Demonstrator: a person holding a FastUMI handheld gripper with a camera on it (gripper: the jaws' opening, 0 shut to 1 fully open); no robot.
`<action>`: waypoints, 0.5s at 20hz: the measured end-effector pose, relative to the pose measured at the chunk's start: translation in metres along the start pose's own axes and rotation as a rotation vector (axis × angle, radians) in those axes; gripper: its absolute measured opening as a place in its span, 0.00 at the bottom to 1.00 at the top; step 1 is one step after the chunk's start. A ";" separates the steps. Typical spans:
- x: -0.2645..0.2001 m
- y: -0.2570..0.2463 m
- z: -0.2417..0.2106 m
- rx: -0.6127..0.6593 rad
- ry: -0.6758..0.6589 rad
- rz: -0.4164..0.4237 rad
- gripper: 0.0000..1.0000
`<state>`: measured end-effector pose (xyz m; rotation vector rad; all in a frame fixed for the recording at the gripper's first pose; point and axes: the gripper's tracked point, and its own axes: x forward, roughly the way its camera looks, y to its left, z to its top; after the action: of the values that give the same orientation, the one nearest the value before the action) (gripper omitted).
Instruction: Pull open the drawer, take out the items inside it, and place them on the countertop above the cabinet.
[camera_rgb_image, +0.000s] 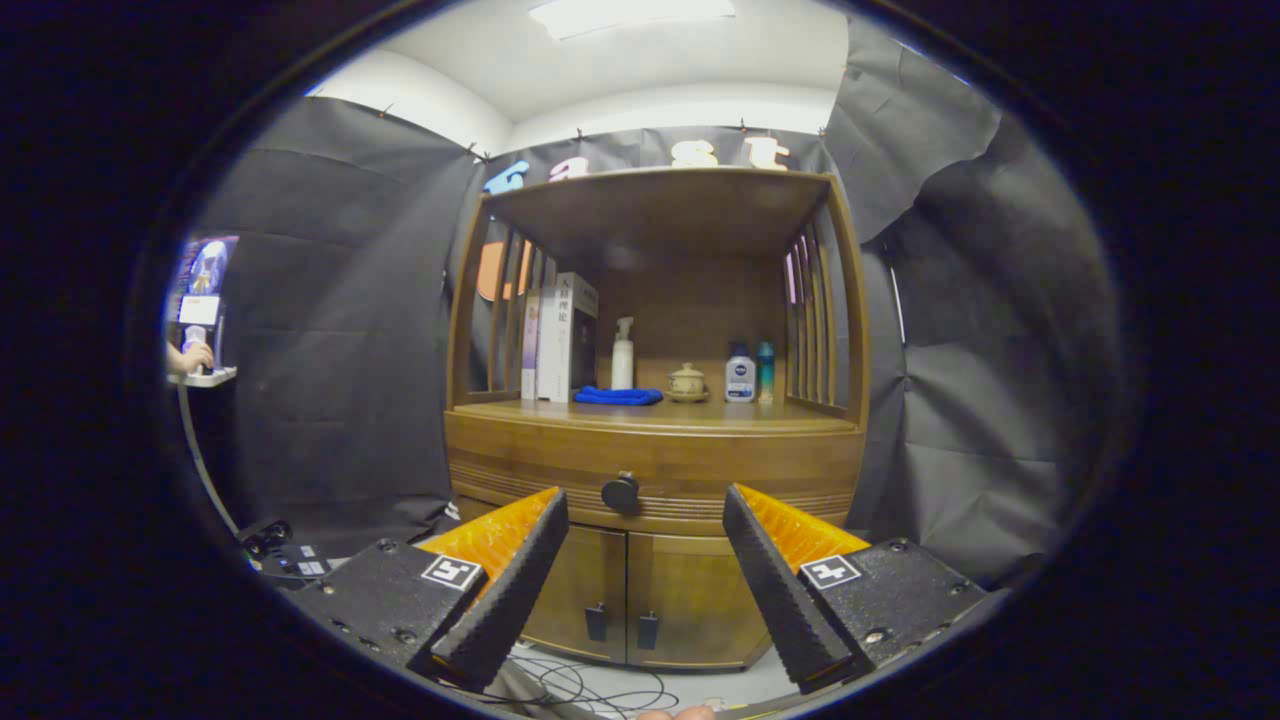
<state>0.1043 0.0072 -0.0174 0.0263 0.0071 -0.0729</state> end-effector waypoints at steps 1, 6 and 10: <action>0.015 0.000 -0.003 0.006 0.010 -0.013 1.00; 0.080 0.004 -0.026 0.018 0.055 -0.047 1.00; 0.116 0.015 -0.041 -0.043 0.095 -0.050 1.00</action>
<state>0.2211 0.0145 -0.0594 -0.0134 0.1046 -0.1217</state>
